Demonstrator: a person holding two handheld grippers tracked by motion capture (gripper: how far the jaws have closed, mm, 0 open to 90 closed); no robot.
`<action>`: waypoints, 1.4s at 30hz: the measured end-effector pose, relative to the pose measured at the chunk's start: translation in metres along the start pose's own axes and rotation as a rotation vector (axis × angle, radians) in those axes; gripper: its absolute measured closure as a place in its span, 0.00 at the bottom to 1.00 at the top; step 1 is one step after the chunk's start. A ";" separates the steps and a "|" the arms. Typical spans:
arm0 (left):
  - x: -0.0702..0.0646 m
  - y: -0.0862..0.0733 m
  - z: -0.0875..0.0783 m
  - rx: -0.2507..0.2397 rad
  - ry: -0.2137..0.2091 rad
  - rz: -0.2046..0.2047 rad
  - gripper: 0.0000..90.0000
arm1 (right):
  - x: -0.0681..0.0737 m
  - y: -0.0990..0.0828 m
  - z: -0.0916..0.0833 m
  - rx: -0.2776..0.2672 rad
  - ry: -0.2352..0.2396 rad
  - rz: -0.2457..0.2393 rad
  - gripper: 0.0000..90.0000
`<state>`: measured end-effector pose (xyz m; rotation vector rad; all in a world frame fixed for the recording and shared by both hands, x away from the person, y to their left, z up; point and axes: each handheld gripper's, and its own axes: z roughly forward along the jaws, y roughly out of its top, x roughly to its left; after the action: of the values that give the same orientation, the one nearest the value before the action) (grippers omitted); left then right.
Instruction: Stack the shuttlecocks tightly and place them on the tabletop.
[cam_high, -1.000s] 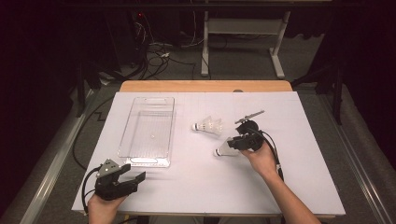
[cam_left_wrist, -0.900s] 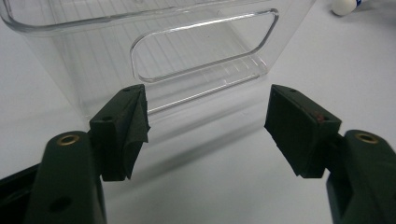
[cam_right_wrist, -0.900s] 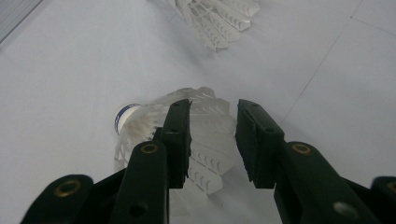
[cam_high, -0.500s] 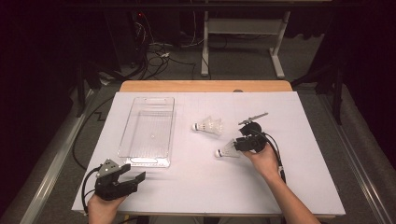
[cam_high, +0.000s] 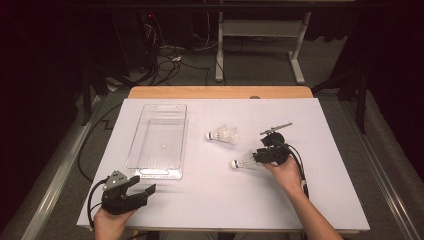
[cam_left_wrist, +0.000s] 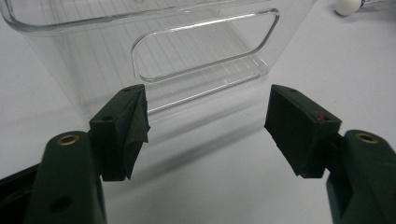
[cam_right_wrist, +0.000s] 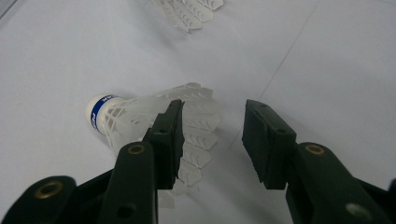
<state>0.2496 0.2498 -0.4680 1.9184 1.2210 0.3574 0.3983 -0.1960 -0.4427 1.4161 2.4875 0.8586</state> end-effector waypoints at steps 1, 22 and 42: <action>0.000 0.000 0.000 0.000 0.000 0.000 0.34 | -0.001 0.000 -0.001 -0.002 0.002 0.005 0.65; 0.000 0.000 0.001 0.004 -0.002 0.001 0.34 | -0.007 -0.011 -0.011 -0.037 0.011 0.018 0.64; -0.001 0.000 0.000 -0.004 0.001 -0.002 0.34 | -0.009 -0.027 -0.026 -0.088 -0.004 0.006 0.64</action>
<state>0.2488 0.2493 -0.4678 1.9138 1.2216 0.3604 0.3727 -0.2241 -0.4373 1.3966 2.4120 0.9533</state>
